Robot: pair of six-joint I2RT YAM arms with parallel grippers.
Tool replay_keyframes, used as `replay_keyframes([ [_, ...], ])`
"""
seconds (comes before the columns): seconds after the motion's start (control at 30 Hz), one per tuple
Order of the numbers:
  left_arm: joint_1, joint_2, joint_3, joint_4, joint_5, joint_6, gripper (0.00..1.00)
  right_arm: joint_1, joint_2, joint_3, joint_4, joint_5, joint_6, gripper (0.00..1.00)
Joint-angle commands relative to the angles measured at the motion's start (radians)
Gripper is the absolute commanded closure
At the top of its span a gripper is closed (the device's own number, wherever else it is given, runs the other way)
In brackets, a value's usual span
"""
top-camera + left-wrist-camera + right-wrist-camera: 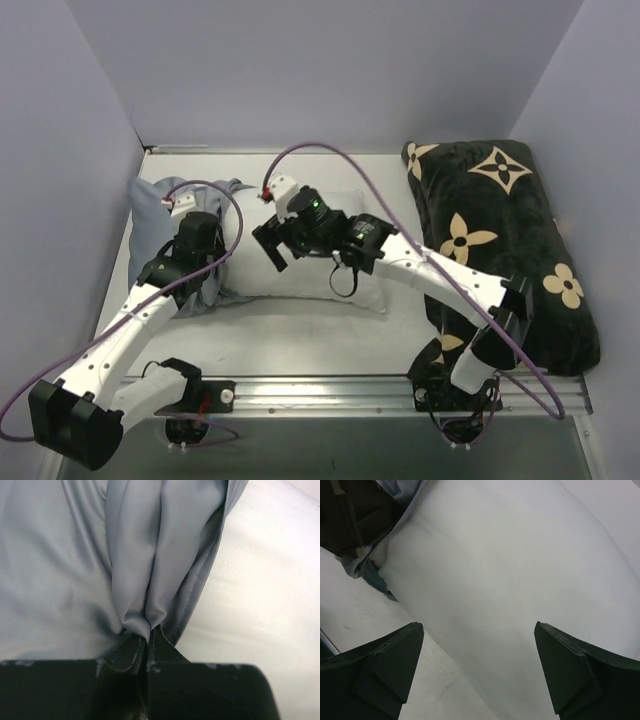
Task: Remove the pillowcase from the pillow
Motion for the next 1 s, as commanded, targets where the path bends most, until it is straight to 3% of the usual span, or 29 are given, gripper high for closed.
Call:
replay_keyframes([
  [0.0, -0.010, -0.027, 0.020, -0.031, -0.004, -0.020, 1.00, 0.041, 0.088, 0.036, 0.115, 0.118, -0.201, 0.00],
  [0.17, -0.004, -0.008, 0.045, -0.040, -0.016, -0.009, 1.00, 0.053, 0.285, 0.106, 0.112, 0.160, -0.272, 0.00],
  [0.33, 0.000, 0.011, 0.066, -0.035, -0.015, 0.006, 1.00, 0.041, 0.461, 0.134, 0.087, 0.151, -0.214, 0.03],
  [0.37, 0.002, 0.016, 0.071, -0.037, -0.016, 0.013, 1.00, 0.030, 0.484, 0.146, 0.057, 0.155, -0.197, 0.11],
  [0.4, 0.008, 0.019, 0.075, -0.037, -0.018, 0.015, 1.00, 0.024, 0.514, 0.160, 0.043, 0.160, -0.182, 0.26],
  [0.43, 0.014, 0.020, 0.075, -0.037, -0.016, 0.018, 1.00, 0.016, 0.523, 0.163, 0.030, 0.212, -0.134, 0.82],
  [0.47, 0.020, 0.020, 0.078, -0.035, -0.013, 0.020, 1.00, 0.007, 0.526, 0.165, 0.000, 0.240, -0.111, 1.00],
  [0.67, 0.157, 0.029, 0.046, 0.003, 0.048, 0.046, 1.00, -0.123, 0.329, 0.100, -0.113, 0.339, 0.107, 1.00],
  [0.97, 0.503, 0.060, 0.011, 0.048, 0.100, 0.060, 1.00, -0.226, 0.071, 0.131, -0.292, 0.494, 0.162, 1.00],
])
